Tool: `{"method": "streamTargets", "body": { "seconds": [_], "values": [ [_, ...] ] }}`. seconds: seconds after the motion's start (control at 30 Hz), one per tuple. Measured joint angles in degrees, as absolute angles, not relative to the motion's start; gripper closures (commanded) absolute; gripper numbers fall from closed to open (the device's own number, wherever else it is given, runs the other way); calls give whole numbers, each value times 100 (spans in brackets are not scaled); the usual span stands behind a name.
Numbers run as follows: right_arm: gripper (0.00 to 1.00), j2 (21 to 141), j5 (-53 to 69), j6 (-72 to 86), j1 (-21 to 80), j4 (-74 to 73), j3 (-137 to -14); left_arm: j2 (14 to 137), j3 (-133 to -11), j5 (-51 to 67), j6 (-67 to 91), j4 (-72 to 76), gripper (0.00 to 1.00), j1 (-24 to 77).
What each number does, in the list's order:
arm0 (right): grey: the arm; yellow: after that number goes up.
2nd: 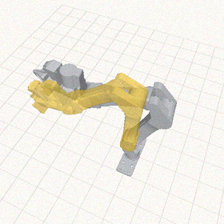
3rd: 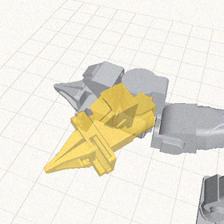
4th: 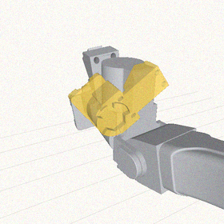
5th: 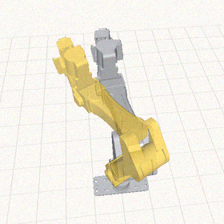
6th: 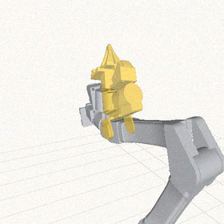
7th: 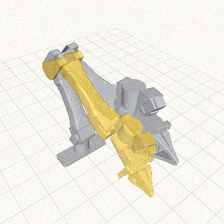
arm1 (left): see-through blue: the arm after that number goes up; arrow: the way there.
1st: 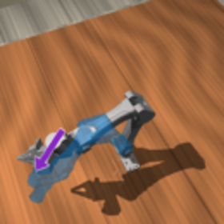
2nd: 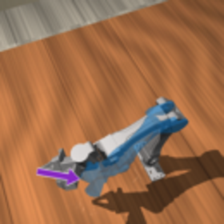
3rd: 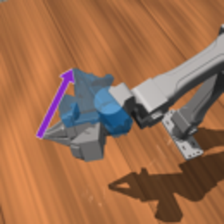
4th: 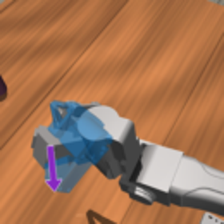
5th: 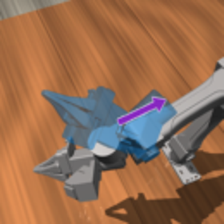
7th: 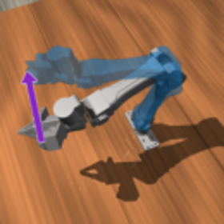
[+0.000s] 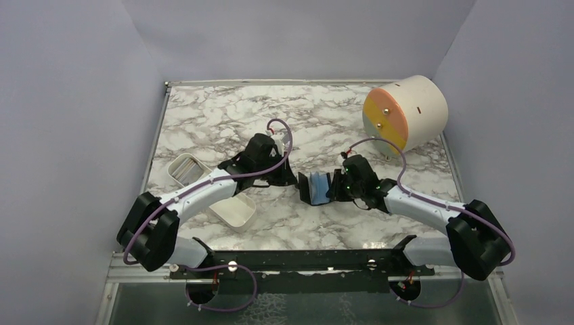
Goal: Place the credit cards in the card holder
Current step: Open the card holder at the center of the board.
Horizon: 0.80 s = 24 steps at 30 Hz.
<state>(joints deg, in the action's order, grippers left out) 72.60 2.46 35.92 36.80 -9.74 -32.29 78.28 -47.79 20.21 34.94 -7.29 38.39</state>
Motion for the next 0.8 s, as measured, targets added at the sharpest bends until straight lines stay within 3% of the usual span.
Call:
{"method": "streamTargets", "body": {
  "seconds": [0.17, 0.33, 0.6, 0.8],
  "values": [
    [98, 7240, 150, 3529, 3680, -1039, -3151, 7929, -4779, 1857, 3343, -864, 100, 3837],
    [99, 6969, 165, 3503, 3680, -1026, -3070, 8117, -4779, 1621, 3218, -930, 100, 3837],
    [99, 6541, 303, 3573, 3680, -1004, -3013, 8409, -4779, 1450, 3194, -1041, 61, 3837],
    [91, 6401, 523, 3726, 3680, -1007, -3013, 8427, -4777, 1494, 3284, -934, 57, 3837]
  ]
}}
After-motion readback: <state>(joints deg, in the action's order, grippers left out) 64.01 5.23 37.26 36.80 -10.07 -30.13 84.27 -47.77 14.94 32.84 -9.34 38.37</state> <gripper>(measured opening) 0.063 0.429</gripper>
